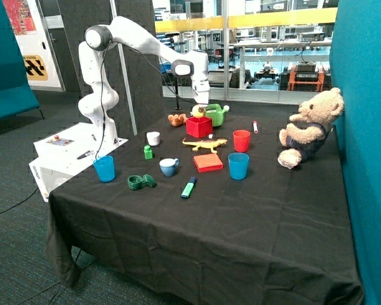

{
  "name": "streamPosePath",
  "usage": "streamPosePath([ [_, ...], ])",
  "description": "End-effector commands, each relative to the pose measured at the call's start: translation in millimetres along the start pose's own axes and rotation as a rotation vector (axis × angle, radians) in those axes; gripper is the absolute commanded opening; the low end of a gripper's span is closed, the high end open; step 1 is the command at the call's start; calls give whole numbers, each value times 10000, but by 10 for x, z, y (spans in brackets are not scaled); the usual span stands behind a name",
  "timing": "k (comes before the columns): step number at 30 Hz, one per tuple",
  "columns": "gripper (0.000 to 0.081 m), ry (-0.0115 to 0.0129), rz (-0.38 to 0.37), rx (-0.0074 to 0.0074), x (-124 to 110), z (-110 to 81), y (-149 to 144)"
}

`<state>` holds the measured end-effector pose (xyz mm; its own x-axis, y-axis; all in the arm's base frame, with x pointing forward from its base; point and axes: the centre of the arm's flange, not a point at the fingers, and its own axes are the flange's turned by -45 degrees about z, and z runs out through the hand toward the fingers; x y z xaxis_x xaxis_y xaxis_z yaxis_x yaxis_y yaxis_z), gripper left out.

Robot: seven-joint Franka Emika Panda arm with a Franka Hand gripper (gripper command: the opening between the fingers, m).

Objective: Put the ball in the red pot

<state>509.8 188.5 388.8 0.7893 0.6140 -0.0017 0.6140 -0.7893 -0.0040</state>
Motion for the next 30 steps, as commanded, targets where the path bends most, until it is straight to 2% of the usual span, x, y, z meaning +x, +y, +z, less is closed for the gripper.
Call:
streamPosePath([
  [1, 0, 17, -97, -40, 27, 162, -125],
  [19, 0, 17, 207, -39, -41, 335, -96],
  [20, 96, 17, 197, -39, -46, 333, -91],
  [22, 376, 17, 182, -39, -53, 326, -77],
  [25, 690, 17, 179, -39, -56, 312, -49],
  [27, 779, 17, 191, -39, -57, 301, -14],
  [30, 804, 17, 195, -39, -59, 286, 23],
])
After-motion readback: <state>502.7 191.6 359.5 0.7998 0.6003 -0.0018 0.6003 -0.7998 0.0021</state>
